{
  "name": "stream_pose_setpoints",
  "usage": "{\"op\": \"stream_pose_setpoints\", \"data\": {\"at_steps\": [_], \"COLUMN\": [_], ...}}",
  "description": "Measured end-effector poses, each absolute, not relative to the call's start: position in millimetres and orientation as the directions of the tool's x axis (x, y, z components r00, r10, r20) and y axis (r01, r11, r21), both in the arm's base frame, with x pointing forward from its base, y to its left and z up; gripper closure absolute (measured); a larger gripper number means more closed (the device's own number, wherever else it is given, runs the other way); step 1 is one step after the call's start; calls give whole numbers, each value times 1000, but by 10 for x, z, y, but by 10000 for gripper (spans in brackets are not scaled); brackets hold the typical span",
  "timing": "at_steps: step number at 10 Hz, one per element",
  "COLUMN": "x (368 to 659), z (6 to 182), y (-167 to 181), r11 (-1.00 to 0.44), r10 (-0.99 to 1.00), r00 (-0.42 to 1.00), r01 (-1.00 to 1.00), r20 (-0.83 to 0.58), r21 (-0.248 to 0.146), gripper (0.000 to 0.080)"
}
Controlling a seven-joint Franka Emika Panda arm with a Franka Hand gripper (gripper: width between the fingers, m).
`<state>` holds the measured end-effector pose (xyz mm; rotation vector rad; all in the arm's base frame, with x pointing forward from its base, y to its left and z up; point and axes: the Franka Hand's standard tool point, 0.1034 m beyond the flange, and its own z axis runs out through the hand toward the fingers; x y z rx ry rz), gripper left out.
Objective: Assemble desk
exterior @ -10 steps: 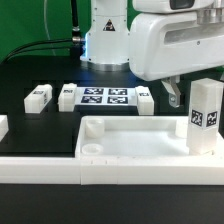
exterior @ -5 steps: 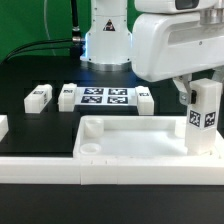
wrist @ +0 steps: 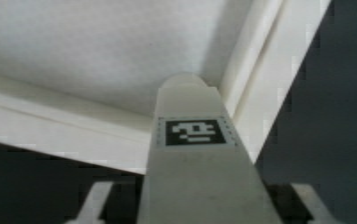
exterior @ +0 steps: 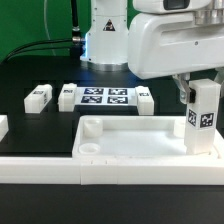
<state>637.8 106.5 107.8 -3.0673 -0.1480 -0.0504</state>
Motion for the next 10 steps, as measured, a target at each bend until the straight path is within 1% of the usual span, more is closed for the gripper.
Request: {"op": "stream_pose_setpoints", "data": {"at_steps": [2, 4, 6, 7, 8, 10], "x": [6376, 6373, 6370, 6367, 6365, 6354], "z": [1077, 1078, 1076, 1074, 1072, 1069], "y": [1066, 1075, 1084, 1089, 1098, 1114], "r11": [-987, -927, -810, -745, -710, -532], "r10": [-136, -363, -579, -660, -697, -839], "r00": [991, 932, 815, 750, 715, 537], "r01": [-134, -362, -579, -661, -699, -843], "r20": [16, -7, -33, -48, -53, -84], "r21": [-93, -96, -95, -95, -92, -74], "gripper": [512, 512, 512, 512, 511, 511]}}
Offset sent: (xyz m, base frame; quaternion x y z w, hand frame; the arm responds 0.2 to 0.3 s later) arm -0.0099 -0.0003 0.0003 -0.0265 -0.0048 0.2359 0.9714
